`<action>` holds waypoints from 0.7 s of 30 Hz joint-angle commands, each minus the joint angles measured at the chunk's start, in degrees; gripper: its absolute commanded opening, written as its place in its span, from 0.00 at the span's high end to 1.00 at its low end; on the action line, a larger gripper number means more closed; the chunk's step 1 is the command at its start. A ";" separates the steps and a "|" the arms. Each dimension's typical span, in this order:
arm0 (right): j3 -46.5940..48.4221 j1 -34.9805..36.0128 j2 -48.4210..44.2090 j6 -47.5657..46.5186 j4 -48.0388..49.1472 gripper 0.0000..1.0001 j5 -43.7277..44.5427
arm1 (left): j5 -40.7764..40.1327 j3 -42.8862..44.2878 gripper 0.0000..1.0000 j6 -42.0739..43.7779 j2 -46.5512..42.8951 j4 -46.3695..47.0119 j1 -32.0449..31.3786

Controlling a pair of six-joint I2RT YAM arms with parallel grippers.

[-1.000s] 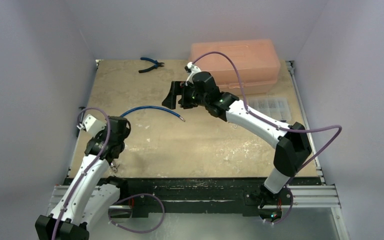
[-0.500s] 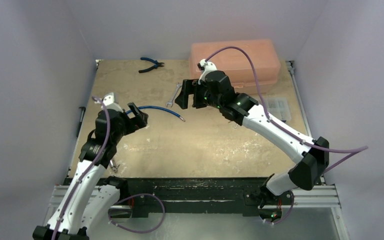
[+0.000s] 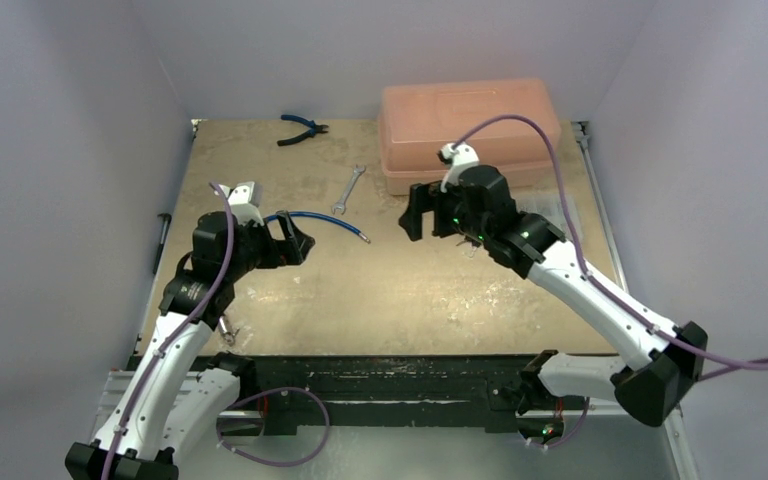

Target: Unlock with the key

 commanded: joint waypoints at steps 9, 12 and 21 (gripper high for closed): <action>-6.98 -9.86 1.38 -1.29 6.31 0.01 -1.67 | 5.09 -0.04 0.01 2.60 -4.82 4.34 -0.01; -6.46 -12.04 4.09 -1.59 7.01 0.01 -2.10 | 5.34 -0.24 0.01 2.50 -5.16 4.57 -0.31; -6.50 -16.95 11.77 5.68 12.27 0.05 -1.70 | 4.54 -0.12 0.01 2.57 -4.78 4.31 -0.41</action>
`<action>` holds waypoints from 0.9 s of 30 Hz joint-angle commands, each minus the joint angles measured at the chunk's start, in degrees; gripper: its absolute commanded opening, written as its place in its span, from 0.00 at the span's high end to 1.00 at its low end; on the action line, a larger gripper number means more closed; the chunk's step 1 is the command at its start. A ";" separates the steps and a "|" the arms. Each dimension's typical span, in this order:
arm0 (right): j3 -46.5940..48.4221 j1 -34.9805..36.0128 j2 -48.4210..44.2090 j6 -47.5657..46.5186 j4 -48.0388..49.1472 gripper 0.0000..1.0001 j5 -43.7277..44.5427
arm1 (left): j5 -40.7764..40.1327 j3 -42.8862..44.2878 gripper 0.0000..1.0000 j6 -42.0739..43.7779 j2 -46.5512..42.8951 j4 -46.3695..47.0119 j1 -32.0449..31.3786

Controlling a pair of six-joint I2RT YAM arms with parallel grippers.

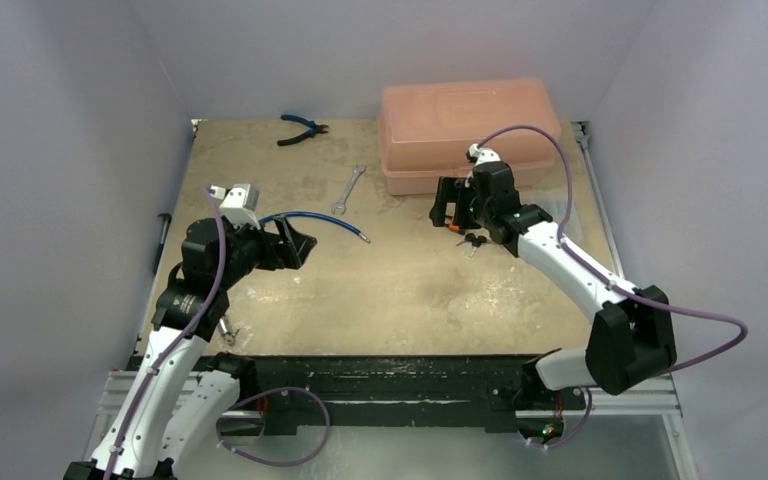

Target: Unlock with the key

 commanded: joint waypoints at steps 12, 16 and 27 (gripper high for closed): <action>4.95 -4.43 13.79 12.36 5.61 0.20 9.01 | -0.17 0.09 0.01 1.55 0.27 1.97 -0.26; 7.01 -4.42 17.51 13.68 4.67 0.20 12.68 | -0.26 0.18 0.01 1.65 0.69 1.92 -0.26; 10.88 -4.42 25.22 14.31 2.32 0.26 15.32 | -1.57 0.44 0.01 1.75 0.98 1.31 -0.22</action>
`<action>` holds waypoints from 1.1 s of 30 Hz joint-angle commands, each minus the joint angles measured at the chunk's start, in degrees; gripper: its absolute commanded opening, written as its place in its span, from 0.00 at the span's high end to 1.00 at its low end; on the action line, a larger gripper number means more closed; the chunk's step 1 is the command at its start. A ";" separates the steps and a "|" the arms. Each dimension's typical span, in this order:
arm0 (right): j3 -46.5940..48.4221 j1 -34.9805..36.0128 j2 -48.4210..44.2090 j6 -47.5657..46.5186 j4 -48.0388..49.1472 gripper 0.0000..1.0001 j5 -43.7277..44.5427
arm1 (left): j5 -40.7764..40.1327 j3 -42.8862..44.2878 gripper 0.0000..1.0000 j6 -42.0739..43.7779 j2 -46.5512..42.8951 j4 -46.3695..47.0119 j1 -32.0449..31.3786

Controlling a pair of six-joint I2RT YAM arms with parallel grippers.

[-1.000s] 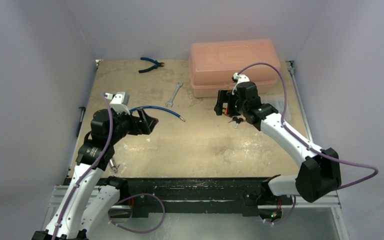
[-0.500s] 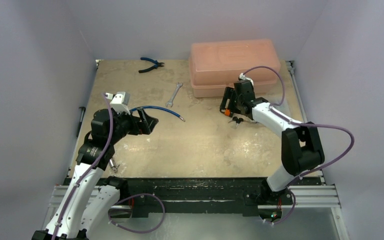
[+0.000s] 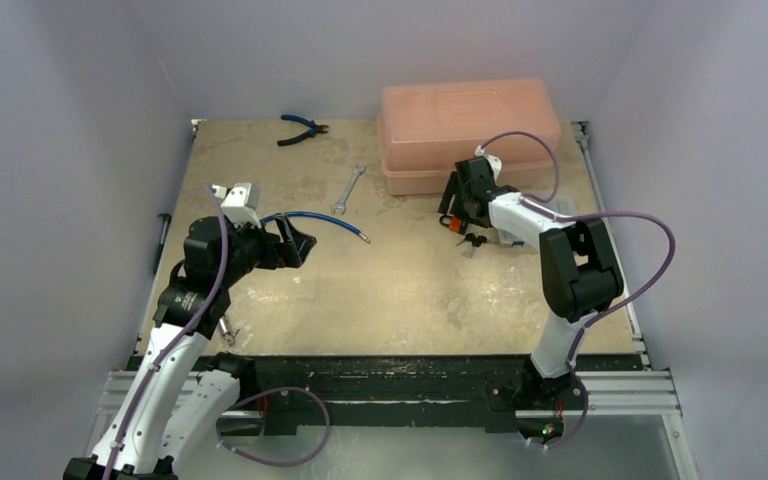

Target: Unlock with the key

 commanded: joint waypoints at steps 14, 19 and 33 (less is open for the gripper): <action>1.66 -0.15 4.06 2.52 -1.66 0.38 0.89 | -1.26 0.55 0.02 1.55 -0.24 1.13 -0.17; 1.76 -0.15 4.61 2.15 -2.55 0.51 1.03 | -1.47 0.61 0.02 1.60 -0.46 1.07 -0.17; -0.94 0.66 -5.41 15.75 -8.58 1.00 4.75 | -2.02 0.66 0.02 1.48 -1.16 0.89 -0.17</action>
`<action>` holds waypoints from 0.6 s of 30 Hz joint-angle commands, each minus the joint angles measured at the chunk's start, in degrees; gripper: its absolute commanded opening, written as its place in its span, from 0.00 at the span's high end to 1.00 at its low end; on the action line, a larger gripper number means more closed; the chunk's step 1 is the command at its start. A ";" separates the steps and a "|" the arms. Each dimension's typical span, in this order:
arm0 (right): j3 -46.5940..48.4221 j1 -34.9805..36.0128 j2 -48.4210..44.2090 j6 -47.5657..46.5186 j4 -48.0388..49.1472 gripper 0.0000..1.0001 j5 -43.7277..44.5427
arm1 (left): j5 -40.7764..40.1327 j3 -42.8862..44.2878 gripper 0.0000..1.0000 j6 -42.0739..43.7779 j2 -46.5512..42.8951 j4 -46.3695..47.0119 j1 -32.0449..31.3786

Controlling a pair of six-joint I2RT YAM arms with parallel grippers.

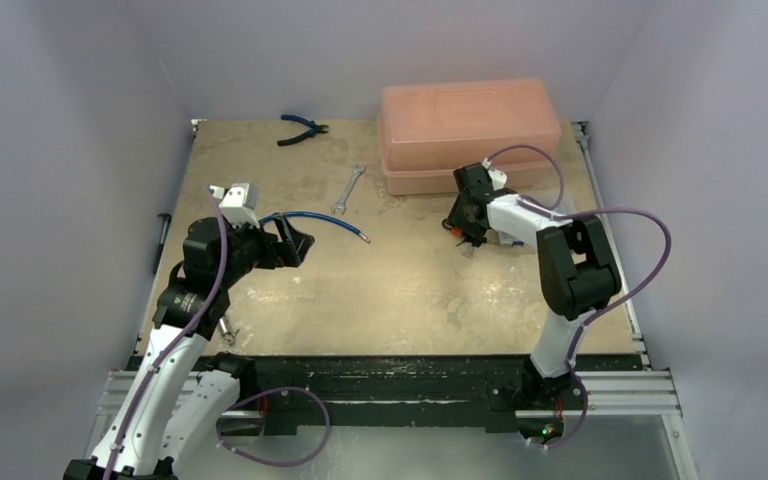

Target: Unlock with the key

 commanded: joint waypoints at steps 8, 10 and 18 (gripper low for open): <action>-9.38 8.40 -19.54 25.40 -2.39 1.00 3.64 | -2.36 0.70 0.02 1.13 -0.97 0.66 -0.17; -8.72 10.34 -19.33 29.01 -5.72 1.00 3.74 | -2.85 0.78 0.02 1.16 -0.84 0.40 -0.17; -12.41 16.84 -21.94 48.34 -12.08 1.00 2.38 | -4.11 0.88 0.03 1.00 -1.15 -0.02 -0.17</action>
